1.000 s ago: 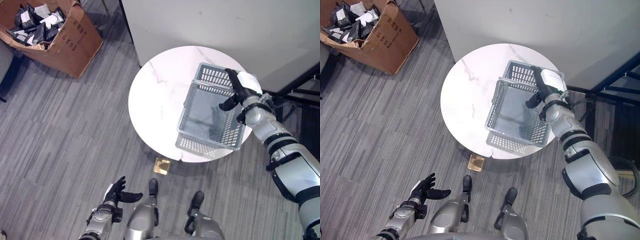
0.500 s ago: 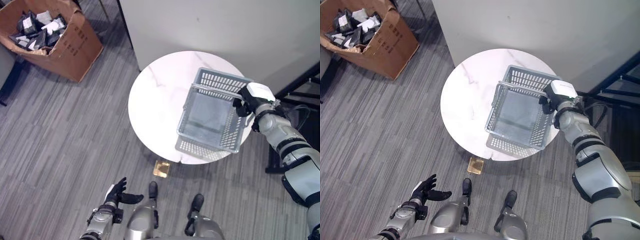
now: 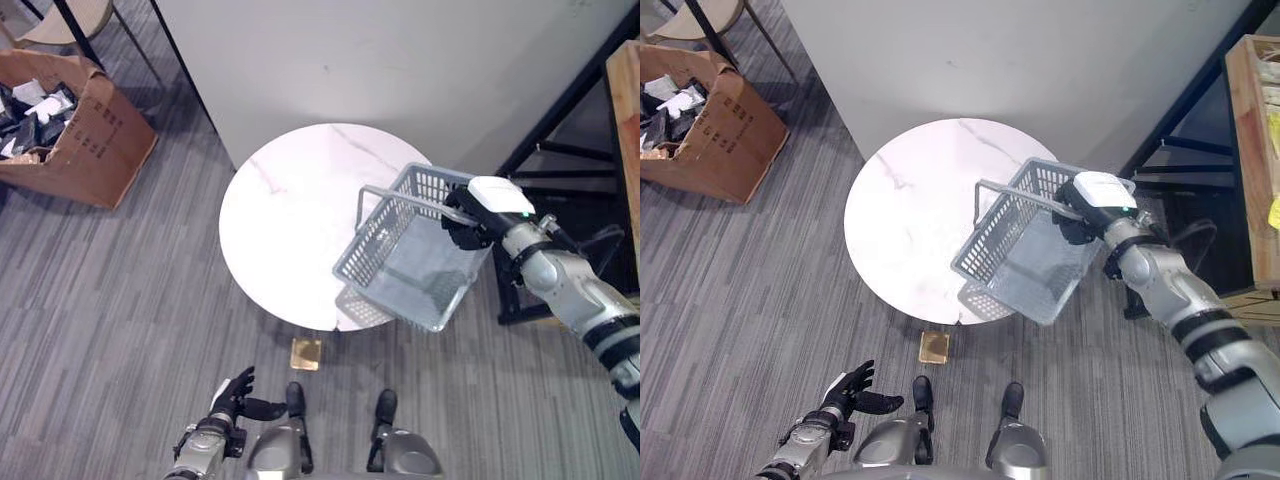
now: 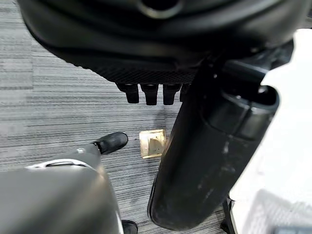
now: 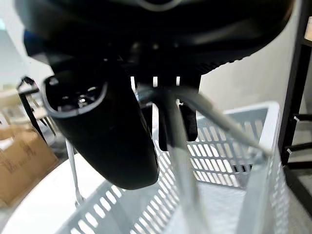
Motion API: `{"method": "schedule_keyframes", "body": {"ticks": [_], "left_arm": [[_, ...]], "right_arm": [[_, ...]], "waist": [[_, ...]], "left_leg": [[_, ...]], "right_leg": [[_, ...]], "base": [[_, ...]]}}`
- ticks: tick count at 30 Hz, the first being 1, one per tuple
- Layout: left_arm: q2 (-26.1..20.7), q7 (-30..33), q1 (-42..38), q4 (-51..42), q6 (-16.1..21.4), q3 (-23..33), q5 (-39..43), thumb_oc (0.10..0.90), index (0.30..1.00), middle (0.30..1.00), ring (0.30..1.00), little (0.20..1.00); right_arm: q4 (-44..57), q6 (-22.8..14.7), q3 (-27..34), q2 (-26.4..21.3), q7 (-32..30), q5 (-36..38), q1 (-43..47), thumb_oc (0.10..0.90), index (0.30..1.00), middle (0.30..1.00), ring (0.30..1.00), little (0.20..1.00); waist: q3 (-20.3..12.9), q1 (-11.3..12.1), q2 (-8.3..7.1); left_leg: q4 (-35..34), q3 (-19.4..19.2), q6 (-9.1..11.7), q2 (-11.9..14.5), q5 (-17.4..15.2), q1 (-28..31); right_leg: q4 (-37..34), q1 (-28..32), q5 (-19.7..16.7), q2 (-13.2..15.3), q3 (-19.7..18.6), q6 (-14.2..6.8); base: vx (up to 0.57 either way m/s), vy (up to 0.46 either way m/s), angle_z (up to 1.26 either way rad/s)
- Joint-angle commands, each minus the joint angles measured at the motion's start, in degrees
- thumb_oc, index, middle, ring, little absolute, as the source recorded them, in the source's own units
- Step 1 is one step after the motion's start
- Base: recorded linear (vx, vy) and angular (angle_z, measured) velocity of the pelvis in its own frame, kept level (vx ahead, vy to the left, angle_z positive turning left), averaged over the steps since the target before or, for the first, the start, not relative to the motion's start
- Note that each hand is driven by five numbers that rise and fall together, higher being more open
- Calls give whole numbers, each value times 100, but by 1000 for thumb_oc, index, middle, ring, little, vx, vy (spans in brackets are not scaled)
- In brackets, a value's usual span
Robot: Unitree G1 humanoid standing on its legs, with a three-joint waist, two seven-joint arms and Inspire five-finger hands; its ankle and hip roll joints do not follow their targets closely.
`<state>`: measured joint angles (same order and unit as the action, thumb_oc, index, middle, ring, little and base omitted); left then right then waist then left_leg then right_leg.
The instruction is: Get the vegetables into the basket
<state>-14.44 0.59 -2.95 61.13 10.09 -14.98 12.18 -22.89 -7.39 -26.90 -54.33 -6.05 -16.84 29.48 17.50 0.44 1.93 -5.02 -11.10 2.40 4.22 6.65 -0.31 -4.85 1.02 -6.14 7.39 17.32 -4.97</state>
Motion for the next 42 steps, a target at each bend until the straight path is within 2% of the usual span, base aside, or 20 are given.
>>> {"method": "schedule_keyframes", "body": {"ticks": [1, 8, 10, 17, 22, 24, 27, 28, 30, 32, 34, 36, 37, 38, 39, 40, 41, 42], "left_arm": [[-139, 28, 100, 327, 35, 24, -346, 900, 1000, 1000, 1000, 1000], [-95, 36, 212, 522, -17, 301, -594, 900, 1000, 1000, 1000, 1000], [-90, 44, 221, 540, -20, 321, -604, 900, 1000, 1000, 1000, 1000], [-33, 78, 300, 597, -42, 524, -721, 900, 1000, 1000, 1000, 1000], [-29, 83, 315, 577, -35, 587, -787, 900, 1000, 1000, 1000, 1000], [-51, 122, 275, 529, -12, 635, -811, 900, 1000, 1000, 1000, 1000], [-130, 163, 186, 422, 39, 668, -798, 900, 1000, 1000, 1000, 1000], [-131, 163, 186, 422, 39, 667, -798, 900, 1000, 1000, 1000, 1000], [-159, 179, 107, 383, 73, 703, -780, 900, 1000, 1000, 1000, 1000], [-156, 191, 27, 431, 101, 702, -795, 900, 1000, 1000, 1000, 1000], [-160, 203, -8, 453, 106, 700, -799, 900, 1000, 1000, 1000, 1000], [-212, 188, -12, 429, 98, 677, -824, 900, 1000, 1000, 1000, 1000], [-215, 188, -14, 428, 96, 680, -825, 900, 1000, 1000, 1000, 1000], [-269, 184, 12, 479, 67, 744, -846, 900, 1000, 1000, 1000, 1000], [-284, 175, 52, 474, 50, 780, -841, 900, 1000, 1000, 1000, 1000], [-303, 179, 102, 483, 39, 825, -823, 900, 1000, 1000, 1000, 1000], [-303, 168, 164, 431, 42, 850, -787, 900, 1000, 1000, 1000, 1000], [-314, 168, 219, 402, 37, 874, -757, 900, 1000, 1000, 1000, 1000]], "right_arm": [[833, -544, 1058, 260, -350, 1151, 256, 400, 300, 300, 300, 300], [1793, -769, 2014, 553, -155, 1955, -761, 400, 300, 300, 300, 300], [1896, -776, 2106, 575, -121, 2024, -881, 400, 300, 300, 300, 300], [2669, -977, 2817, 1029, 136, 2988, -1820, 400, 300, 300, 300, 300], [3043, -1057, 3124, 1258, 152, 3021, -2237, 400, 300, 300, 300, 300], [3234, -1136, 3256, 1476, 134, 2998, -2453, 400, 300, 300, 300, 300], [3423, -1187, 3396, 1476, -14, 2613, -2535, 400, 300, 300, 300, 300], [3425, -1186, 3398, 1477, -14, 2612, -2537, 400, 300, 300, 300, 300], [3535, -1236, 3585, 1599, -89, 2383, -2806, 400, 300, 300, 300, 300], [3499, -1227, 3561, 1679, -153, 2251, -2817, 400, 300, 300, 300, 300], [3502, -1213, 3519, 1729, -180, 2202, -2813, 400, 300, 300, 300, 300], [3488, -1215, 3362, 1743, -187, 2144, -2733, 400, 300, 300, 300, 300], [3487, -1214, 3359, 1745, -188, 2143, -2728, 400, 300, 300, 300, 300], [3503, -1241, 3268, 1694, -155, 2117, -2724, 400, 300, 300, 300, 300], [3483, -1245, 3192, 1703, -121, 2156, -2692, 400, 300, 300, 300, 300], [3475, -1254, 3138, 1685, -97, 2169, -2648, 400, 300, 300, 300, 300], [3466, -1251, 3090, 1669, -65, 2183, -2631, 400, 300, 300, 300, 300], [3389, -1233, 2969, 1672, -34, 2227, -2539, 400, 300, 300, 300, 300]], "waist": [[-569, 80, -407], [-642, -30, -388], [-648, -39, -387], [-677, -167, -379], [-669, -223, -388], [-575, -275, -458], [-397, -363, -541], [-401, -359, -541], [-266, -535, -566], [-205, -633, -585], [-166, -671, -589], [-127, -678, -566], [-141, -670, -578], [-122, -608, -547], [-124, -552, -540], [-142, -488, -509], [-147, -461, -512], [-146, -377, -520]], "left_leg": [[2, -179, 579, 451, -308, 173], [2, -290, 564, 458, -354, 316], [2, -297, 564, 457, -358, 324], [2, -343, 553, 440, -392, 382], [2, -393, 516, 416, -417, 425], [432, -417, 461, 399, -593, 285], [1036, -467, 408, 384, -854, -37], [1043, -471, 408, 385, -858, -43], [1089, -601, 316, 288, -965, -91], [983, -794, 291, 220, -934, -107], [916, -923, 277, 225, -906, -86], [768, -1261, 204, 334, -853, -33], [752, -1277, 198, 321, -828, -48], [721, -1510, 159, 389, -809, -21], [692, -1696, 126, 411, -768, -5], [676, -1760, 133, 430, -855, 55], [657, -1841, 128, 428, -872, 82], [673, -2041, 117, 462, -844, 122]], "right_leg": [[108, 141, -80, 828, -177, -817], [90, 193, -63, 815, -247, -809], [89, 196, -64, 812, -248, -809], [109, 217, -53, 816, -265, -814], [199, 157, -35, 837, -307, -830], [398, 75, 6, 905, -385, -836], [681, -208, 14, 978, -620, -852], [685, -216, 16, 978, -625, -852], [819, -464, -251, 1091, -819, -959], [750, -672, -692, 1148, -958, -1003], [738, -770, -829, 1148, -1006, -1003], [973, -902, -591, 1036, -876, -1003], [970, -935, -609, 1044, -895, -1003], [1290, -882, -235, 1010, -484, -906], [1510, -837, -103, 1041, -196, -862], [1788, -742, 133, 1066, -17, -868], [1823, -696, 247, 1058, 45, -826], [1974, -613, 297, 1116, 310, -796]], "base": [[26, -9, -10], [14, -2, -5], [8, -2, -7], [8, -2, -2], [11, 21, -4], [-23, 51, -13], [-76, 66, -23], [-79, 143, -20], [-96, 183, -29], [-115, 144, -43], [-101, 96, -50], [-123, 105, -67], [-143, 135, -78], [-147, 148, -78], [-136, 211, -114], [-72, 139, -145], [-68, 98, -121], [-131, 40, -90]]}}
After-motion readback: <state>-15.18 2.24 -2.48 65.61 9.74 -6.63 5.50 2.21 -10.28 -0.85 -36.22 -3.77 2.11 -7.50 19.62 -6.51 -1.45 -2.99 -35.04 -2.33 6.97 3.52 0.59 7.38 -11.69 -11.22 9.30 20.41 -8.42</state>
